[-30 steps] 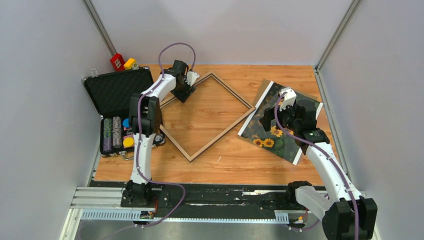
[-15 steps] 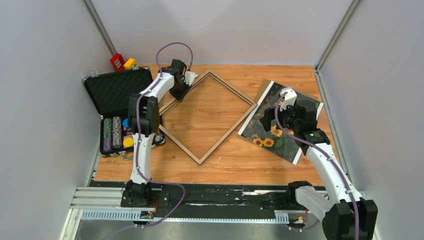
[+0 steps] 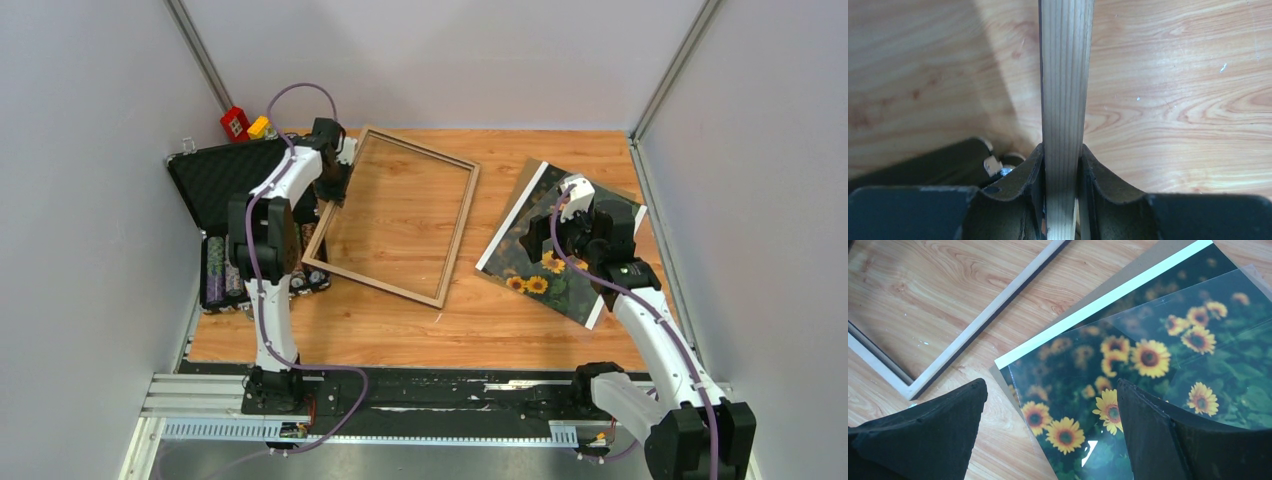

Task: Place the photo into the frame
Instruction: Adjust the photo frame at the center of the board.

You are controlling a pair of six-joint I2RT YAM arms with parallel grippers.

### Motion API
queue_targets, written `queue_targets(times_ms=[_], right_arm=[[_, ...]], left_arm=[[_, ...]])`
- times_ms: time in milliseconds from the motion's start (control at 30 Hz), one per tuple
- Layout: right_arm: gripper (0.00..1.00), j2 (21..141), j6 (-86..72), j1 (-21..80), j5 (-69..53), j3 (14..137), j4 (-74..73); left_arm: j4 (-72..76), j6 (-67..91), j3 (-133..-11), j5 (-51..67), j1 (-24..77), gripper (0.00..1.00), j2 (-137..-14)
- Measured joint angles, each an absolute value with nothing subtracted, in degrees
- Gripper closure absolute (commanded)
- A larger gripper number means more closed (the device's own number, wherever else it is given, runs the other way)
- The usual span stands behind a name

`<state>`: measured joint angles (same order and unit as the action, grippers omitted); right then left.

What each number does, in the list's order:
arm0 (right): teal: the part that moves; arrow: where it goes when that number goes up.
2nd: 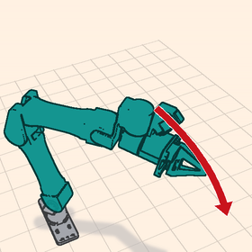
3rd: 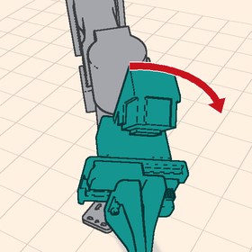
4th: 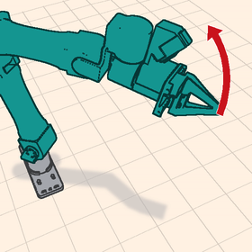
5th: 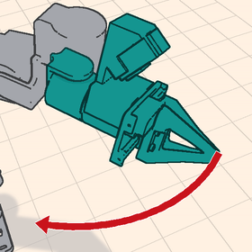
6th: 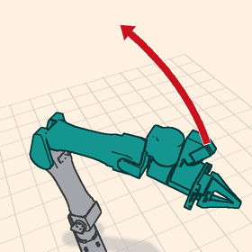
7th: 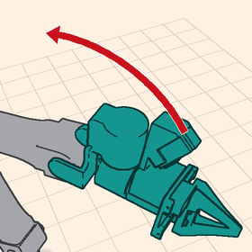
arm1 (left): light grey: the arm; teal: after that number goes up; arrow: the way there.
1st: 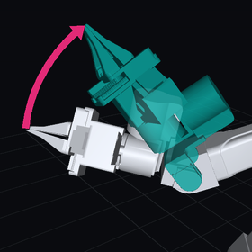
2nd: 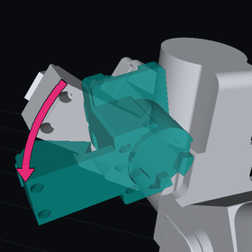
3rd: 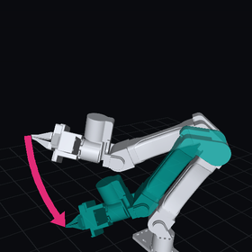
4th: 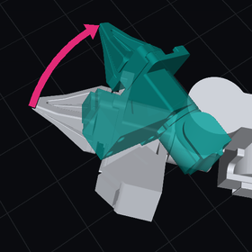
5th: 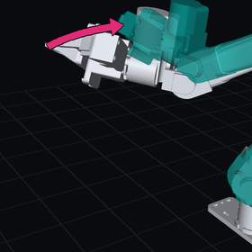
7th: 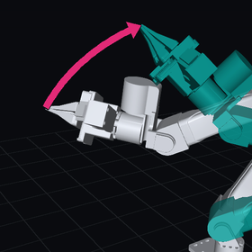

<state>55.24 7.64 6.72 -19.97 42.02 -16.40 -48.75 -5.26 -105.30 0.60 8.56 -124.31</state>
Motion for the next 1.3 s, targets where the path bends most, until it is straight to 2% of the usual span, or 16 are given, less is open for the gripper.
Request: queue_targets(times_ms=[233,533,833,967,1067,1100,1200,1267,1300], right_arm=[[0.00,55.2,7.7,6.7,-20.0,42.0,-16.4],[0.00,55.2,7.7,6.7,-20.0,42.0,-16.4],[0.00,55.2,8.1,6.5,-19.9,42.0,-16.4],[0.00,54.9,8.1,6.2,-19.4,42.0,-16.5],[0.00,54.5,8.1,6.0,-18.0,42.0,-16.7],[0.00,54.5,8.1,6.0,-17.3,42.0,-16.8],[0.00,54.4,8.1,5.9,-14.2,42.0,-17.3],[0.00,54.4,8.2,5.7,-11.5,42.0,-17.4],[0.00,54.4,8.3,5.5,-10.1,42.0,-17.6]], left_arm=[[-46.0,5.4,-97.2,0.1,8.1,1.00,-117.6],[-42.1,12.9,-92.2,1.0,8.3,1.00,-117.2],[-38.4,13.6,-88.9,2.2,8.9,0.79,-117.1],[-36.7,13.4,-85.2,2.3,9.9,0.62,-116.8],[-36.1,12.7,-83.3,2.1,10.5,0.36,-115.5],[-36.0,12.3,-83.0,2.0,10.6,0.31,-115.2],[-35.7,11.8,-82.5,1.4,10.9,0.10,-114.0],[-35.5,11.5,-82.3,0.9,10.9,0.02,-112.9],[-35.5,11.2,-82.3,0.7,10.9,0.01,-112.4]])
